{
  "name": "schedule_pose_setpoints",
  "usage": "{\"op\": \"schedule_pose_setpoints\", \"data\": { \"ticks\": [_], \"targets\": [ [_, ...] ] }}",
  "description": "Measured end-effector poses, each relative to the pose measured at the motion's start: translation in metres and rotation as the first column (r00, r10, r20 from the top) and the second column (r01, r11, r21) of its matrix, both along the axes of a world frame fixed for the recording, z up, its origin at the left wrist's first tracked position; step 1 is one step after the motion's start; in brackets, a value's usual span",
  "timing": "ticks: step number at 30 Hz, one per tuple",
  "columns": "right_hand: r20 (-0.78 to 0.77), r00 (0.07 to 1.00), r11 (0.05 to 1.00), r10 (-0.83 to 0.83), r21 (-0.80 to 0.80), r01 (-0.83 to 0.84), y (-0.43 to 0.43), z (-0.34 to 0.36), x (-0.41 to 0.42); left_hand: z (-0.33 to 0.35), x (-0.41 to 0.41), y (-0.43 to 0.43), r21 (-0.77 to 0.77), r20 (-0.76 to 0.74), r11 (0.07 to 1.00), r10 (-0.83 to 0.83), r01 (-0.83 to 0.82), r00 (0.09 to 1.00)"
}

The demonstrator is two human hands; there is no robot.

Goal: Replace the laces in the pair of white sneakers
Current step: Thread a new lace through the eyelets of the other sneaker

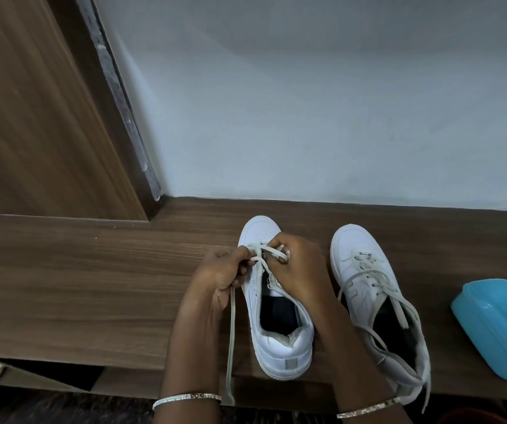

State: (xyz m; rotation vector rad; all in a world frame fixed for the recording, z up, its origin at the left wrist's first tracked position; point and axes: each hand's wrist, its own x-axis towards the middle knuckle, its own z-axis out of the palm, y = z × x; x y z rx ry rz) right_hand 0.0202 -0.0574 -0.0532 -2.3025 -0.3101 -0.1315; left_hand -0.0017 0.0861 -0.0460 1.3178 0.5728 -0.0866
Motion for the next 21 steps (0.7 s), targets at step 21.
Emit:
{"op": "schedule_pose_setpoints", "data": {
  "ticks": [21],
  "targets": [
    [-0.171,0.978,0.954,0.123,0.291,-0.069,-0.059,0.050,0.003,0.016,-0.011,0.015,0.411,0.193,0.909,-0.003,-0.078,0.981]
  ]
}}
